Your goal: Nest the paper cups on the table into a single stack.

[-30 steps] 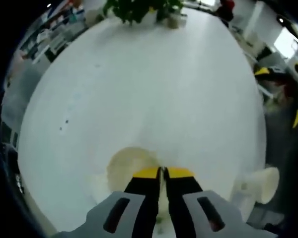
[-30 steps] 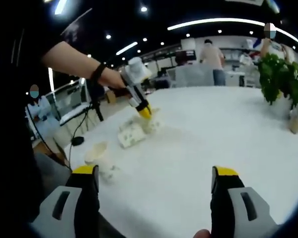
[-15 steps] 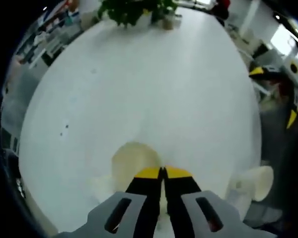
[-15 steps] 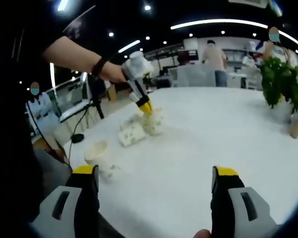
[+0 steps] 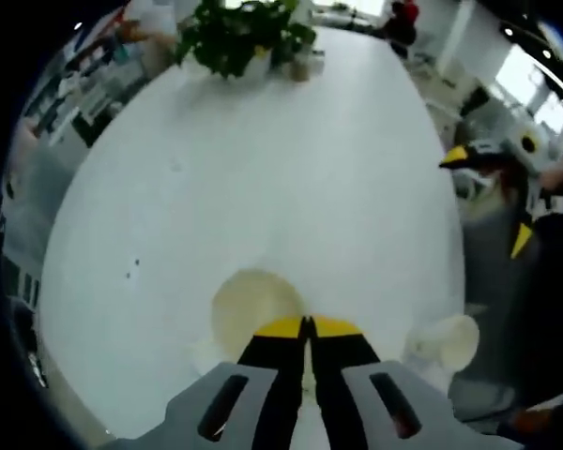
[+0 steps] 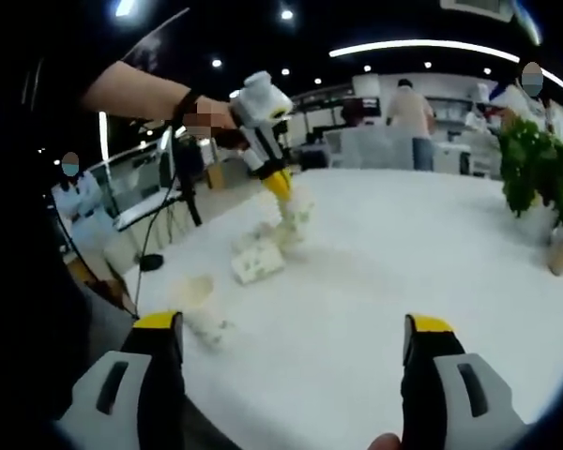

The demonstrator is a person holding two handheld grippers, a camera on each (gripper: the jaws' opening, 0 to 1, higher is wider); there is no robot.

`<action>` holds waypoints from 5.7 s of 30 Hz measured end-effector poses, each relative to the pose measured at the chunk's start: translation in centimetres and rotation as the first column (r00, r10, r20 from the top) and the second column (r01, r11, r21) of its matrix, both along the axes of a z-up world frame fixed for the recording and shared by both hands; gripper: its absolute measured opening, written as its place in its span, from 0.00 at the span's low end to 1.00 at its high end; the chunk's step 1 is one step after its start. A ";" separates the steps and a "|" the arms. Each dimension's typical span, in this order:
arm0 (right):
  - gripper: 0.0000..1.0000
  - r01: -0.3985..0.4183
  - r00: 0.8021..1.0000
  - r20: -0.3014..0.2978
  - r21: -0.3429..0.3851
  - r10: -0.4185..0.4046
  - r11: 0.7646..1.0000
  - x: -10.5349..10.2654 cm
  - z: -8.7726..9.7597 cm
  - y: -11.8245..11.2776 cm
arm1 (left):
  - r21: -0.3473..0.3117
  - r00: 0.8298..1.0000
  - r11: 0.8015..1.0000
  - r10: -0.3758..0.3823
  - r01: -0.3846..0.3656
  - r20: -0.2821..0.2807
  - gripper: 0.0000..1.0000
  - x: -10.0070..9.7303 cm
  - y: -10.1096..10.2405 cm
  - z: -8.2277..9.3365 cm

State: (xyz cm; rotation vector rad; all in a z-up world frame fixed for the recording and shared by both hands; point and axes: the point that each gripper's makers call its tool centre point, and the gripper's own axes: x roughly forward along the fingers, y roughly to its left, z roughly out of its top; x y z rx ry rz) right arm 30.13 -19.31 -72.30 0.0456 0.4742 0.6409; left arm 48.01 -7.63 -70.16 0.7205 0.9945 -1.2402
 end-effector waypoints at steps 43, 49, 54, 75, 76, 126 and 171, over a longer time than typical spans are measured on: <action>0.98 -0.001 0.999 0.051 -0.031 0.003 1.000 -2.8 2.4 3.9 | -0.066 0.881 0.886 -0.446 0.459 0.157 0.00 -12.5 -0.3 22.2; 0.99 0.004 0.998 0.062 -0.029 -0.002 1.000 -2.7 2.6 3.8 | -0.056 0.849 0.852 -0.509 0.520 0.140 0.00 -15.4 -0.5 20.7; 0.99 0.006 0.998 0.067 -0.028 -0.004 1.000 -2.7 2.6 3.7 | -0.048 0.820 0.820 -0.565 0.570 0.091 0.00 -17.6 0.0 17.8; 0.98 0.035 0.998 0.056 0.012 -0.036 0.999 -3.3 2.0 3.0 | 0.073 0.662 0.676 -0.734 0.733 0.151 0.00 -21.3 2.1 8.3; 0.99 0.036 0.998 0.055 0.015 -0.037 0.999 -3.3 2.0 3.0 | 0.066 0.664 0.678 -0.732 0.732 0.154 0.00 -21.3 2.1 8.0; 0.98 0.051 0.998 0.036 0.036 -0.053 0.998 -4.1 1.7 1.7 | 0.055 0.836 0.836 -0.548 0.546 0.037 0.01 -22.6 3.2 -5.2; 0.97 -0.035 0.998 0.042 -0.032 0.036 0.999 -3.2 1.8 2.7 | -0.074 0.940 0.937 -0.340 0.342 0.039 0.25 -21.6 4.5 -3.7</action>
